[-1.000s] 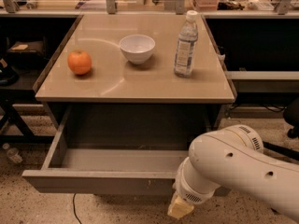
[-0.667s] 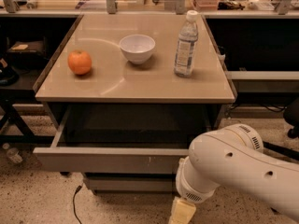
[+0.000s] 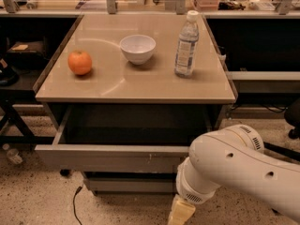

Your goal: Close top drawer

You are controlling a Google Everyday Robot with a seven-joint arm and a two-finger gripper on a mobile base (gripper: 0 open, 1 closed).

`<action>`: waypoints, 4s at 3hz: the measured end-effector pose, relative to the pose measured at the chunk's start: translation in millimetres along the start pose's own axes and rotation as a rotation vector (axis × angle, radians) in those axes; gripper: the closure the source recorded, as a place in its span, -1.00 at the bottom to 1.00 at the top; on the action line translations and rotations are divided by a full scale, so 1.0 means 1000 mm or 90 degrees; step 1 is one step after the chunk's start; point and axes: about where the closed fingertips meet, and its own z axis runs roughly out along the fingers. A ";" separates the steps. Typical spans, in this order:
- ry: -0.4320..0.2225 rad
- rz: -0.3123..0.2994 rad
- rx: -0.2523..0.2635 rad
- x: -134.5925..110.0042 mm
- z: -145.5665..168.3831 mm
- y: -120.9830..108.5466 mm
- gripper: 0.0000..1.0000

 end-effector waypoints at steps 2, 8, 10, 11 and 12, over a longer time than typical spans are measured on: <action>0.001 -0.001 0.004 -0.001 0.000 -0.003 0.30; 0.062 0.039 0.100 -0.011 0.021 -0.096 0.18; 0.062 0.039 0.100 -0.011 0.021 -0.096 -0.76; 0.062 0.038 0.100 -0.011 0.021 -0.096 -1.00; 0.062 0.038 0.100 -0.011 0.021 -0.096 -1.00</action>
Offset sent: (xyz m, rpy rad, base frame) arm 0.0097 -0.0005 -0.0013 -0.0071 -0.0089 0.0008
